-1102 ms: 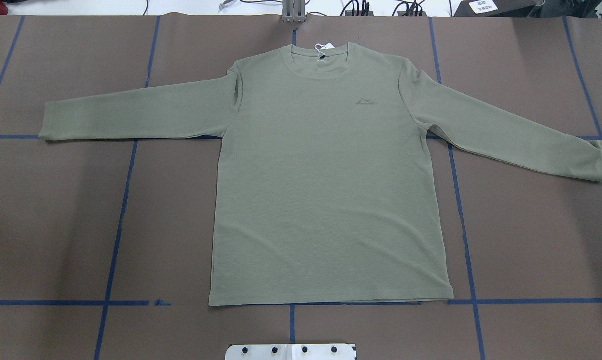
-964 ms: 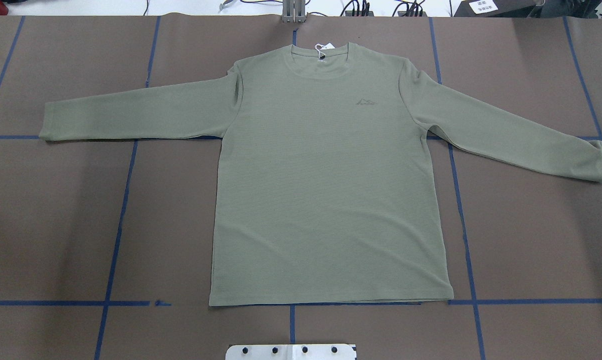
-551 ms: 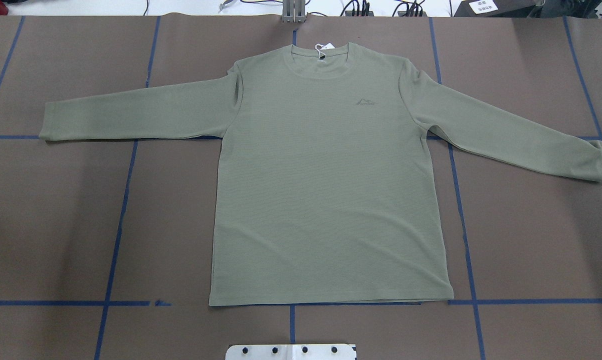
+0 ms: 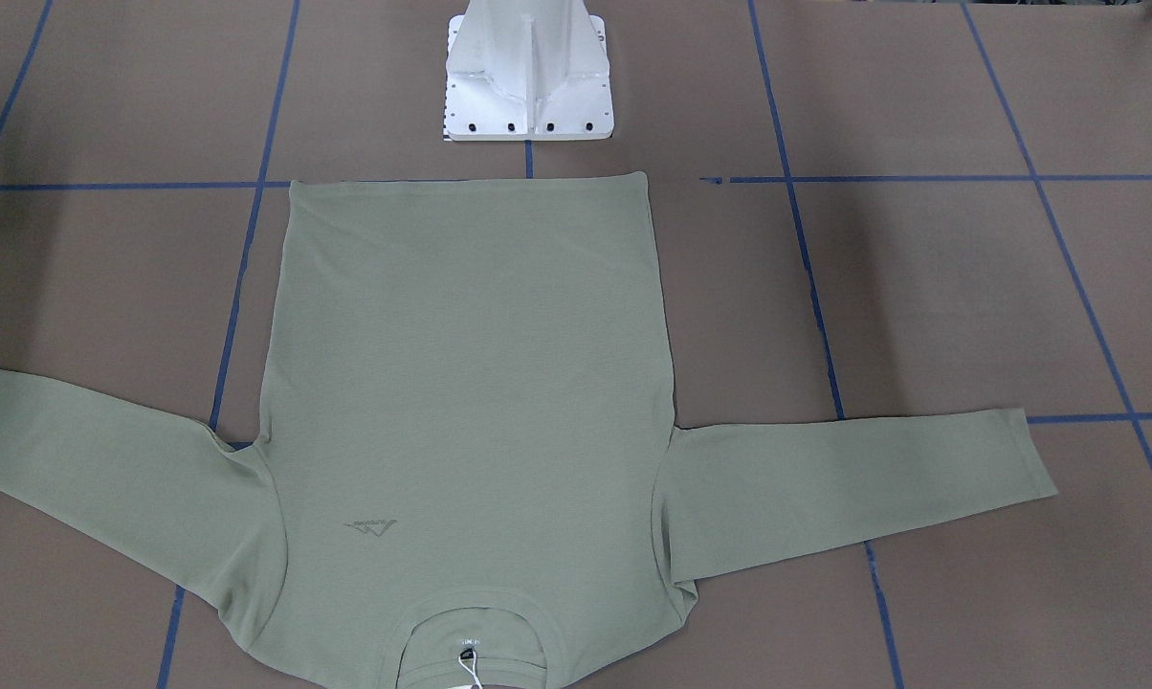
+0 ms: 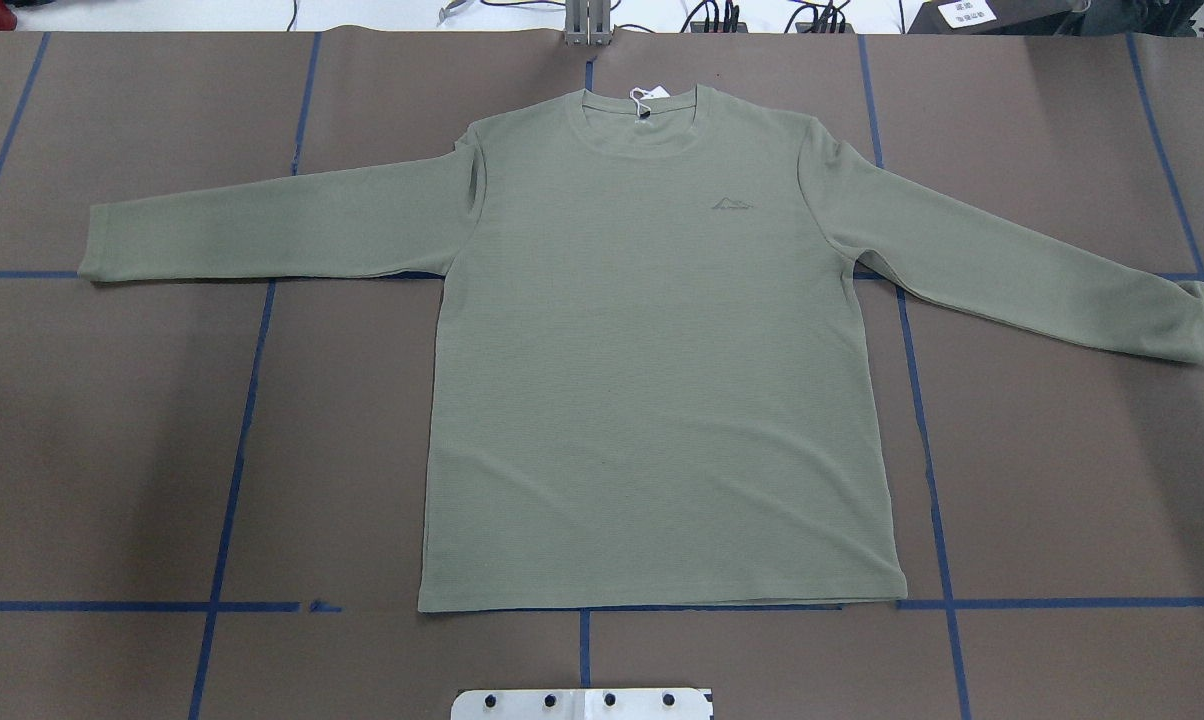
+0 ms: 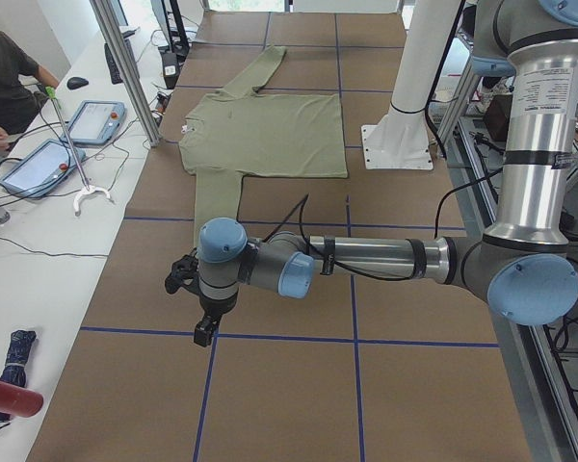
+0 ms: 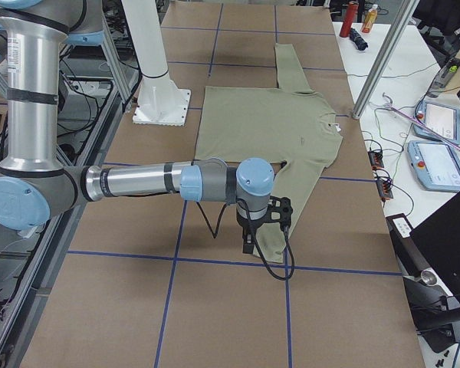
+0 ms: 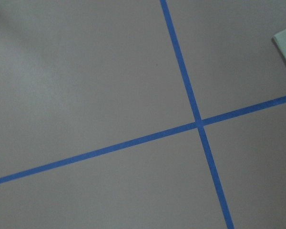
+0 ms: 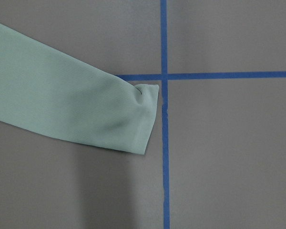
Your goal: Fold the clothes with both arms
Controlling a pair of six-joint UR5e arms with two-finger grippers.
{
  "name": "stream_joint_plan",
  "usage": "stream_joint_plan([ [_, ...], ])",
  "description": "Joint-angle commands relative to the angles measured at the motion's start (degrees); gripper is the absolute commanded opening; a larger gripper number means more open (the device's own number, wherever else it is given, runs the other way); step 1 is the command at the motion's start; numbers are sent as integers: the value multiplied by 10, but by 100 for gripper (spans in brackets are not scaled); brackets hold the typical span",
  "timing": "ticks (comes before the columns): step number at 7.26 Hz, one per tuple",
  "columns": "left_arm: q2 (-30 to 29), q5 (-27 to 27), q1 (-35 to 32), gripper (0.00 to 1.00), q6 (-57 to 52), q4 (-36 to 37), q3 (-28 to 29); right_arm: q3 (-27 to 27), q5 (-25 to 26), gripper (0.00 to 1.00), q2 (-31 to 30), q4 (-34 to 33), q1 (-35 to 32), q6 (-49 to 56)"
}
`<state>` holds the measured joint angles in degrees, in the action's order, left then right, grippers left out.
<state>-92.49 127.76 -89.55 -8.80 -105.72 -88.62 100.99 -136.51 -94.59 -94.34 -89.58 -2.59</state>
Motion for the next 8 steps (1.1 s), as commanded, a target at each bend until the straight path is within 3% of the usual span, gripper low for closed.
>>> stream_joint_plan([
  [1,-15,6,5,100,40,-24,-8,-133,-24,100,35,208,24,-6],
  [2,-18,40,5,100,57,-23,-7,-196,-27,100,61,297,41,-47],
  [3,-25,66,17,100,116,-24,-5,-211,-24,100,62,354,73,-110],
  [4,-24,66,35,100,154,-42,-6,-211,-17,100,62,375,109,-163],
  [6,-20,65,35,100,155,-58,5,-216,47,100,62,377,159,-175],
  [8,-20,66,35,100,156,-58,5,-254,47,100,70,377,162,-172],
])
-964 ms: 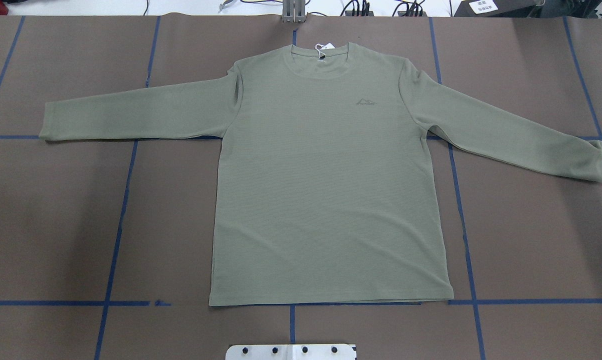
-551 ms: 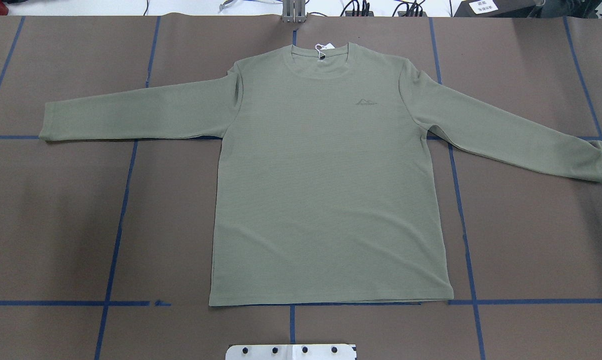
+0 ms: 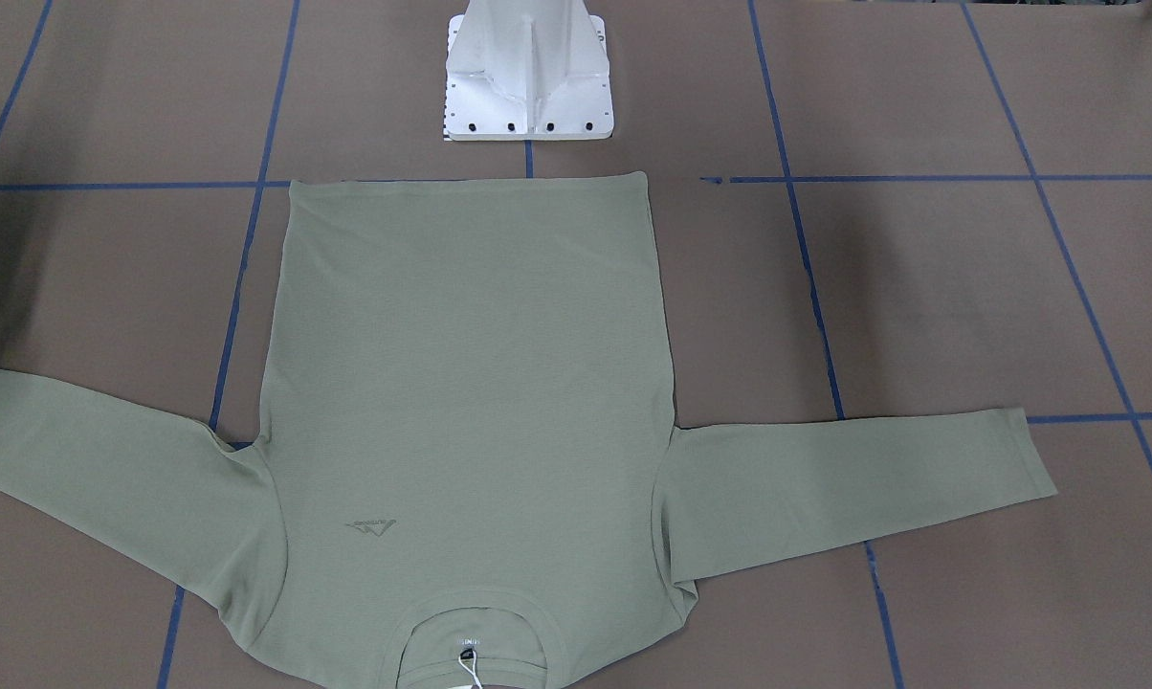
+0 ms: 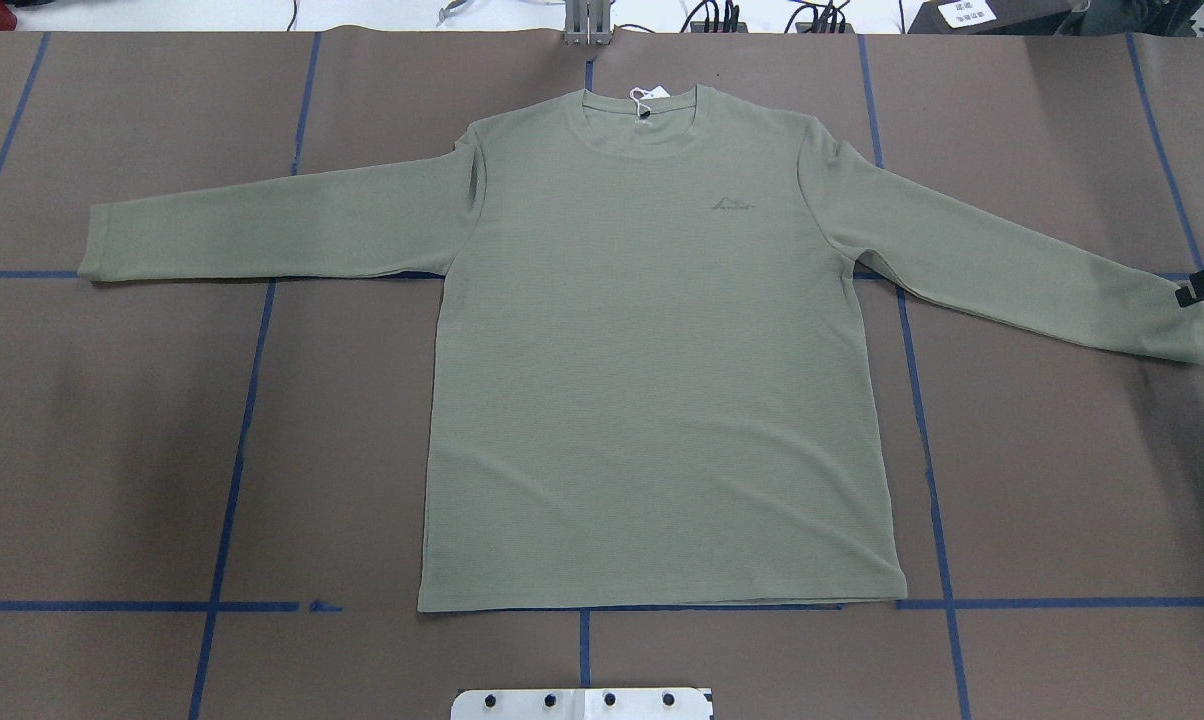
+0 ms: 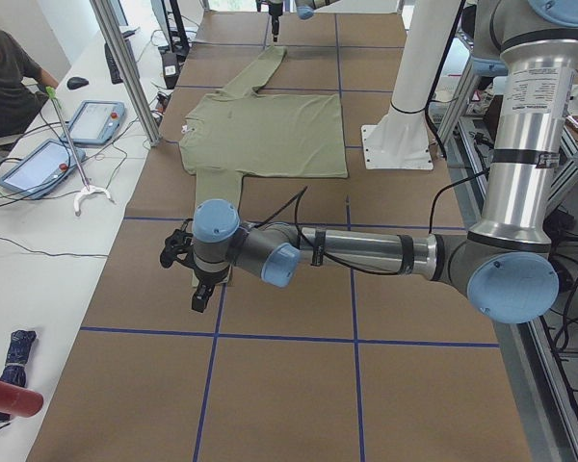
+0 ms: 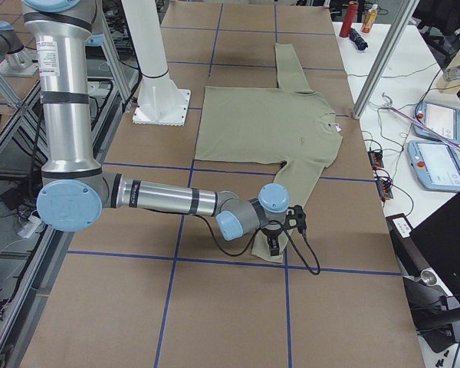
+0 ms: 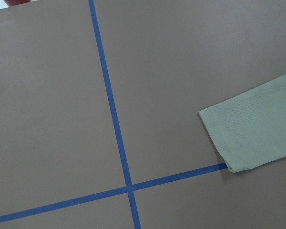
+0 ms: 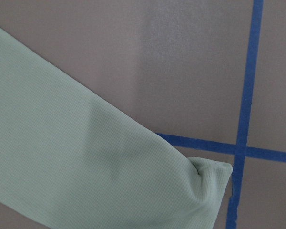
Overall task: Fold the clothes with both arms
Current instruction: 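Lower the right gripper onto the sleeve cuff nearest it and grasp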
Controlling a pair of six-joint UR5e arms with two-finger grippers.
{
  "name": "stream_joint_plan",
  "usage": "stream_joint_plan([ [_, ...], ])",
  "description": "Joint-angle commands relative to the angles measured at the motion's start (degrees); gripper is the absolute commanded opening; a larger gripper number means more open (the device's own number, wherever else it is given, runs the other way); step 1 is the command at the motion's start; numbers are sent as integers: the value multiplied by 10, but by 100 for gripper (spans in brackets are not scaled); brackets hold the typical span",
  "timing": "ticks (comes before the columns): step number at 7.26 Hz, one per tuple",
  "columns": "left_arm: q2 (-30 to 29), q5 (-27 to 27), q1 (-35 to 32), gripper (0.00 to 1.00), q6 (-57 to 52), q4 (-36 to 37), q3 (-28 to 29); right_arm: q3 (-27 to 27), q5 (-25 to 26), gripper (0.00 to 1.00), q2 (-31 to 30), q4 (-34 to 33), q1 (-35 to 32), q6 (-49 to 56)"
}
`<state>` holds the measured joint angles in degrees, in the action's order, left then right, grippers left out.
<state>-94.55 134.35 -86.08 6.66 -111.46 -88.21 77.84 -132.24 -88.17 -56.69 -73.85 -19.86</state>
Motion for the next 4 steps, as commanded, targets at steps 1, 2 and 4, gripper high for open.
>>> stream_joint_plan([
  [1,0,0,0,100,2,-1,-1,-38,2,100,13,0,5,4],
  [2,1,1,0,100,3,-1,-3,-53,2,100,20,0,5,4],
  [4,1,2,0,100,3,-1,-5,-80,2,100,41,0,6,4],
])
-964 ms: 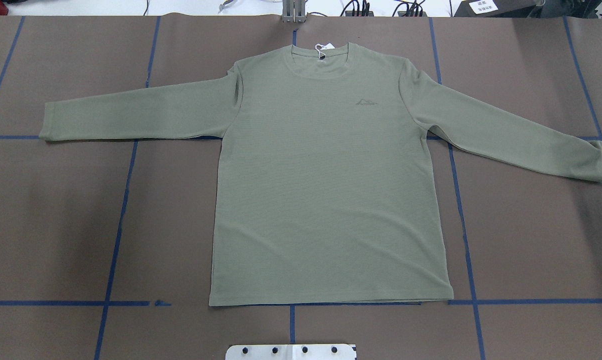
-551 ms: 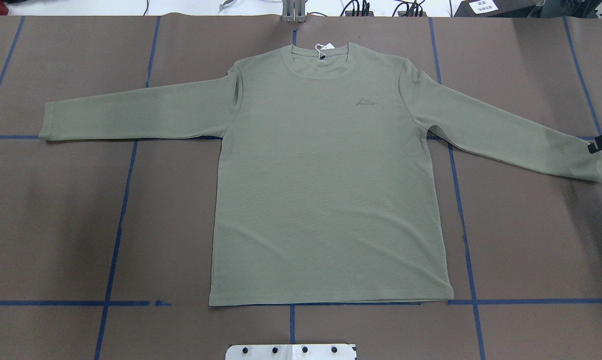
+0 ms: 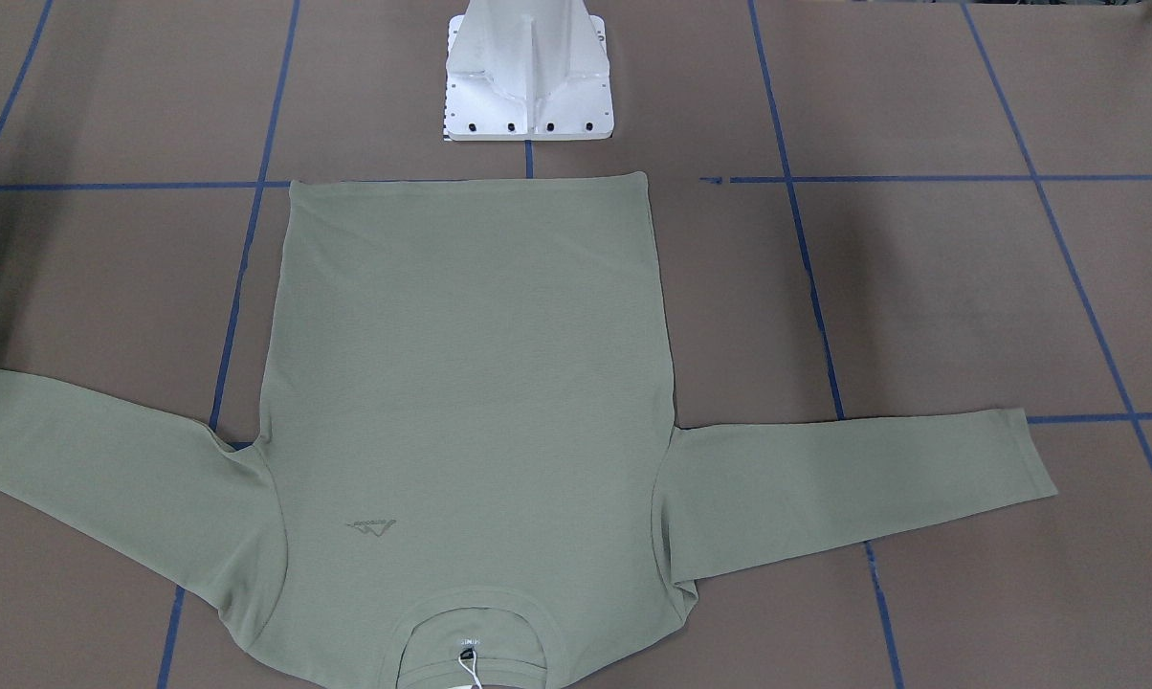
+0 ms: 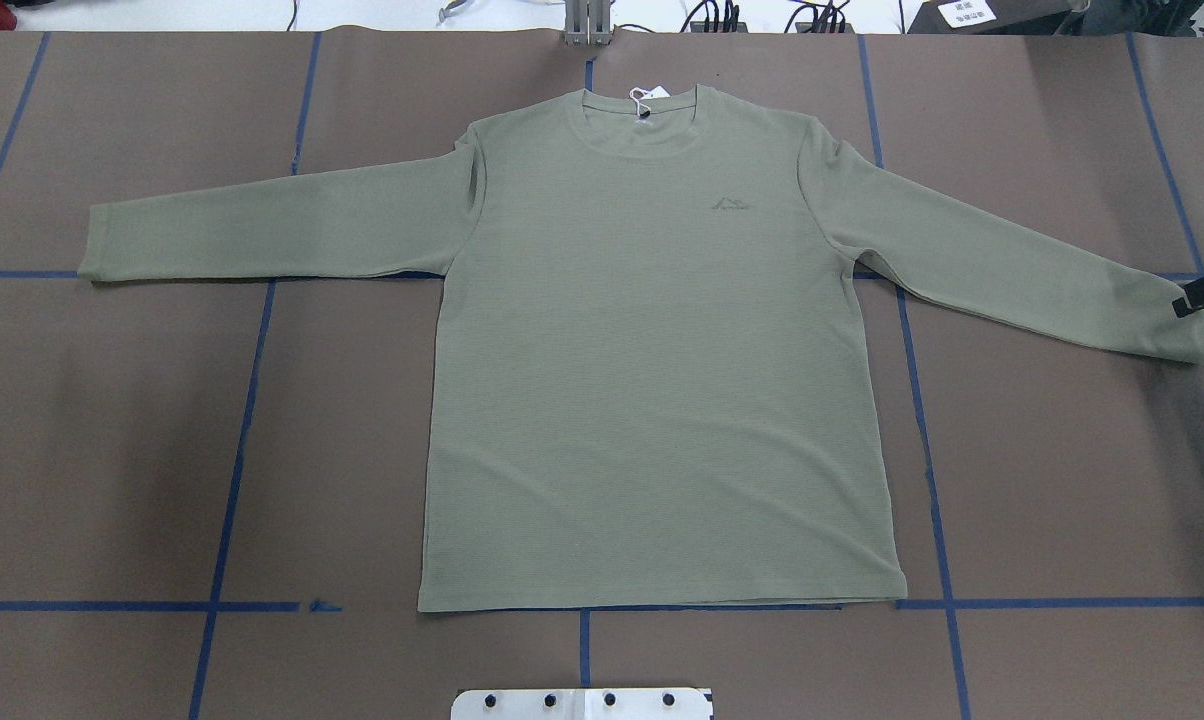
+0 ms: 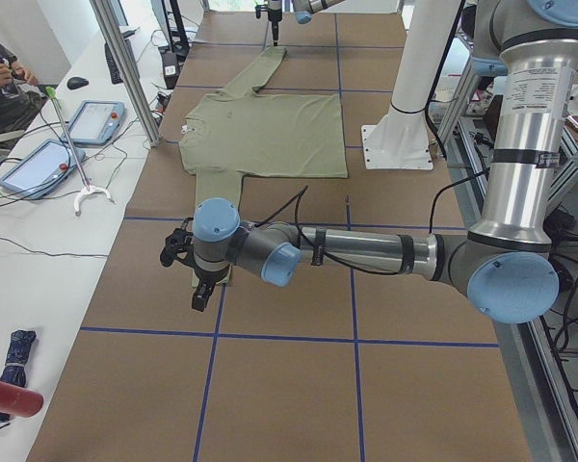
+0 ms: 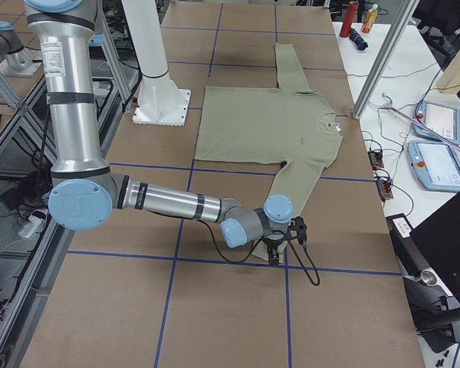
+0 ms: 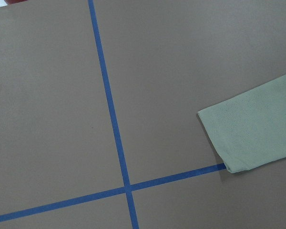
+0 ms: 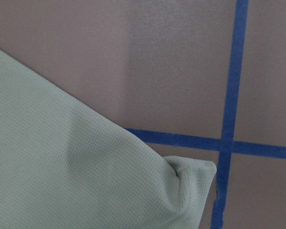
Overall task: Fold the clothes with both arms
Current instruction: 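Lower the right gripper onto the sleeve cuff nearest it and grasp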
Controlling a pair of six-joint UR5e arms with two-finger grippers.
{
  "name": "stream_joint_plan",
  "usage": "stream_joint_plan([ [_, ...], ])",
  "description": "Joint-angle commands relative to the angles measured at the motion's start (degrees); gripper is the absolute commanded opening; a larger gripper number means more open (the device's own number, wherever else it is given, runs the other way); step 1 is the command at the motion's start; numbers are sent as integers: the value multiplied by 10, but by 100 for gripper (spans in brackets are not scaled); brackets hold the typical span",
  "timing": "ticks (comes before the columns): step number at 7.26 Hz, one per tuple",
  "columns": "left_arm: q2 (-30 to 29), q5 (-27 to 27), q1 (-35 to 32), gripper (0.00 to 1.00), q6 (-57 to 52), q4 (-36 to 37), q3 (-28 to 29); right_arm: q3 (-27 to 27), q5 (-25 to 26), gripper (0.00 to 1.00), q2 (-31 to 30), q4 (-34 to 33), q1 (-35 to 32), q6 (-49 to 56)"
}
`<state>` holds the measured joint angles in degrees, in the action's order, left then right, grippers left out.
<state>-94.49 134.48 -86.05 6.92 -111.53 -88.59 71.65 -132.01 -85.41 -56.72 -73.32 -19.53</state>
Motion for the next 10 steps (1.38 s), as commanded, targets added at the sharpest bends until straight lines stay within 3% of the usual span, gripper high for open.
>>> stream_joint_plan([
  [1,0,1,0,100,0,0,-1,-21,1,100,15,-1,2,0],
  [9,1,1,0,100,-1,0,-2,-52,-2,99,25,0,12,-2],
  [10,1,1,0,100,-1,0,-2,-52,-3,74,25,0,12,-3],
])
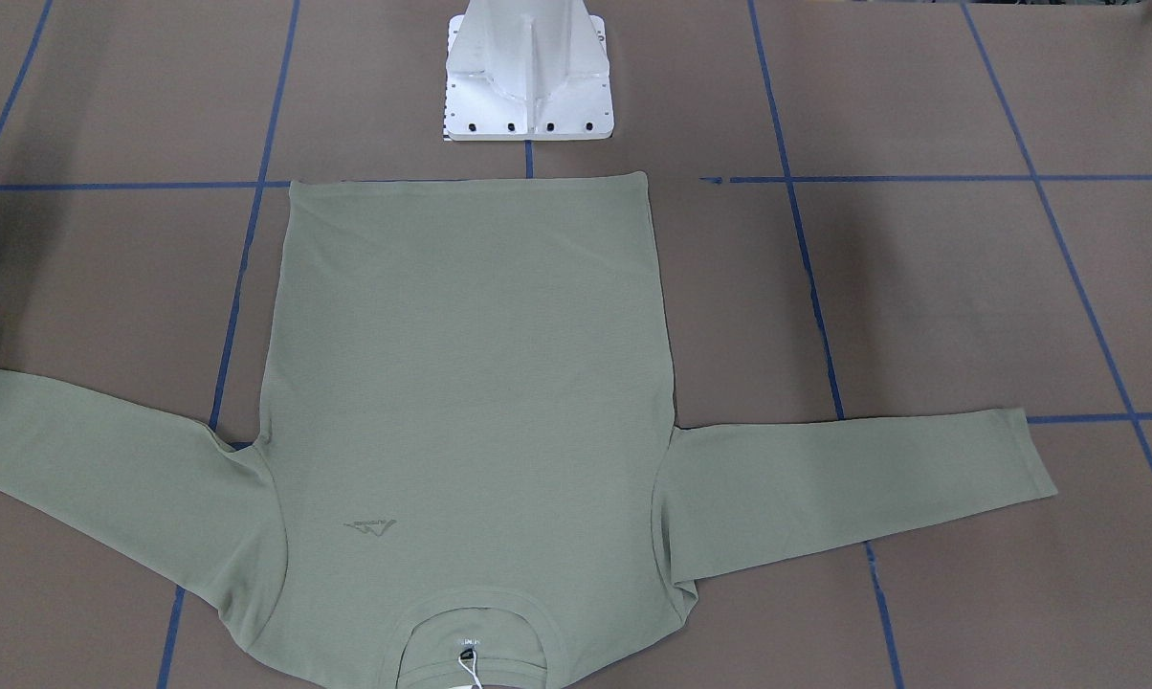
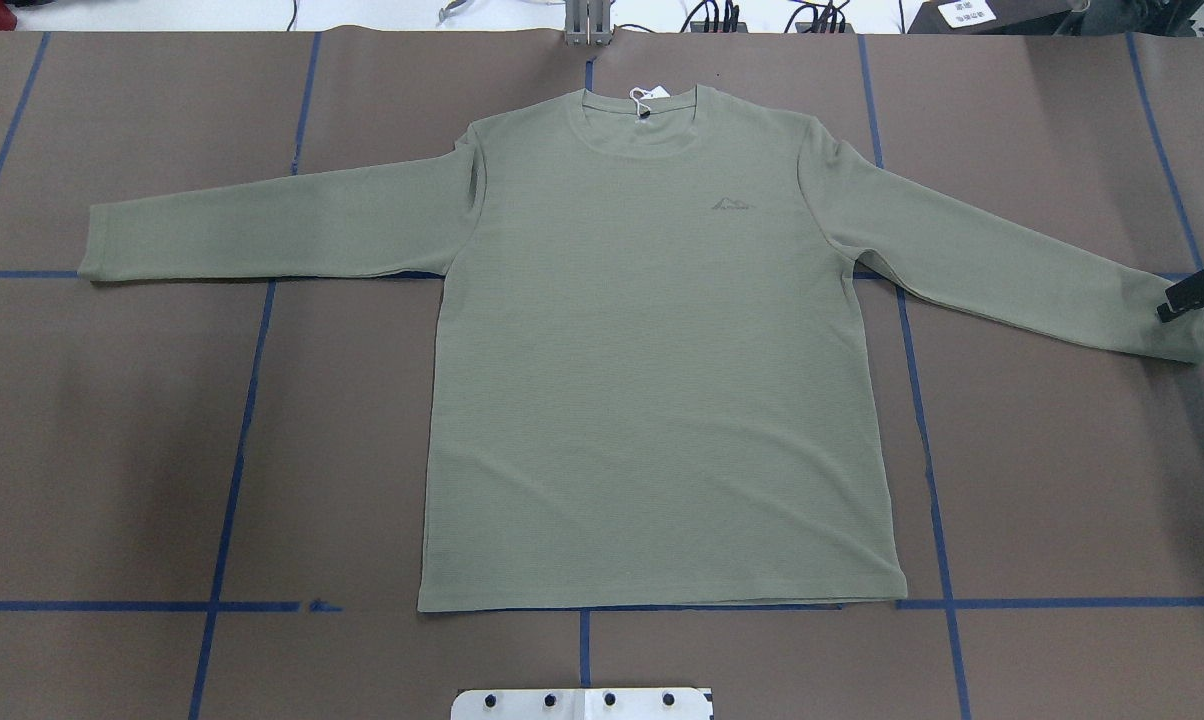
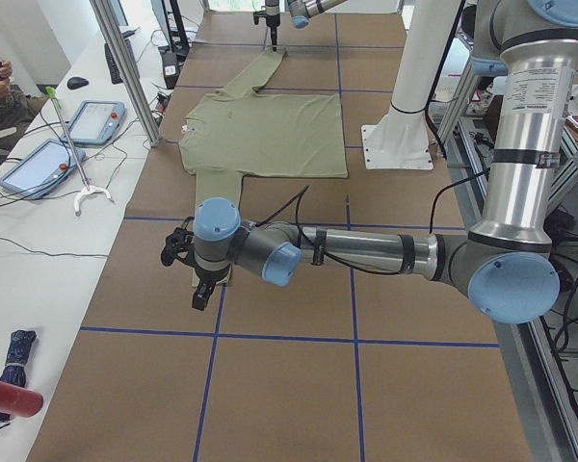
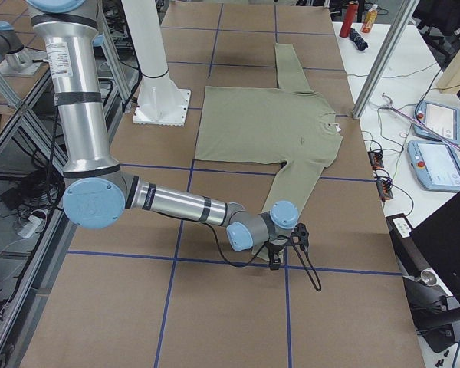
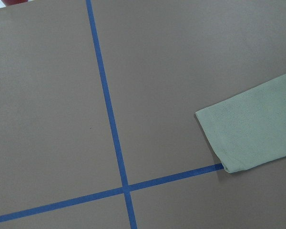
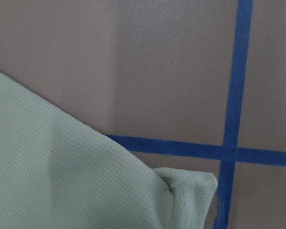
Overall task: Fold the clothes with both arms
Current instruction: 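Lower the right gripper onto the sleeve cuff nearest it and grasp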
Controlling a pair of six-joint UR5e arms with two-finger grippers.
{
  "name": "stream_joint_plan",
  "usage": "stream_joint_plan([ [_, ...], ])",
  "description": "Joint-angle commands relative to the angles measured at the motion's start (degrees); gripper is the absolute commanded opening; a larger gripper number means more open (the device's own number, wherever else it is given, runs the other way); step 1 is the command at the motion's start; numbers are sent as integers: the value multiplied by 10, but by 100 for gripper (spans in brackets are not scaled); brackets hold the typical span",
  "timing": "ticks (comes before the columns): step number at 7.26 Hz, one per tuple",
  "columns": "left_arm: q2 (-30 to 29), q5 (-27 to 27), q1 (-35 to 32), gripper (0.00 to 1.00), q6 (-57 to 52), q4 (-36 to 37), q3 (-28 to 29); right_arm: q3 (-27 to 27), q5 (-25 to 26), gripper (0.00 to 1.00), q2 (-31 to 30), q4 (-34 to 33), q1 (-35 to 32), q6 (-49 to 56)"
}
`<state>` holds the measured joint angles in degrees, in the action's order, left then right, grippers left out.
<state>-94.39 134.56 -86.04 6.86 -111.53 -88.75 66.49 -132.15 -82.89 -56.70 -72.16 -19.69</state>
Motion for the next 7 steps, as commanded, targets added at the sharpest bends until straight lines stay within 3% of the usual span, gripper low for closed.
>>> stream_joint_plan([
  [1,0,0,0,100,0,0,0,0,-2,48,0,0,0,-2],
  [3,0,-1,0,100,0,0,0,0,-2,15,0,0,0,-1],
  [4,0,-1,0,100,0,0,0,5,-3,7,0,0,0,-2],
  [5,0,0,0,100,0,0,-1,8,-3,0,0,0,0,-3],
  [7,0,-1,0,100,0,0,0,15,-6,0,10,0,0,-12],
])
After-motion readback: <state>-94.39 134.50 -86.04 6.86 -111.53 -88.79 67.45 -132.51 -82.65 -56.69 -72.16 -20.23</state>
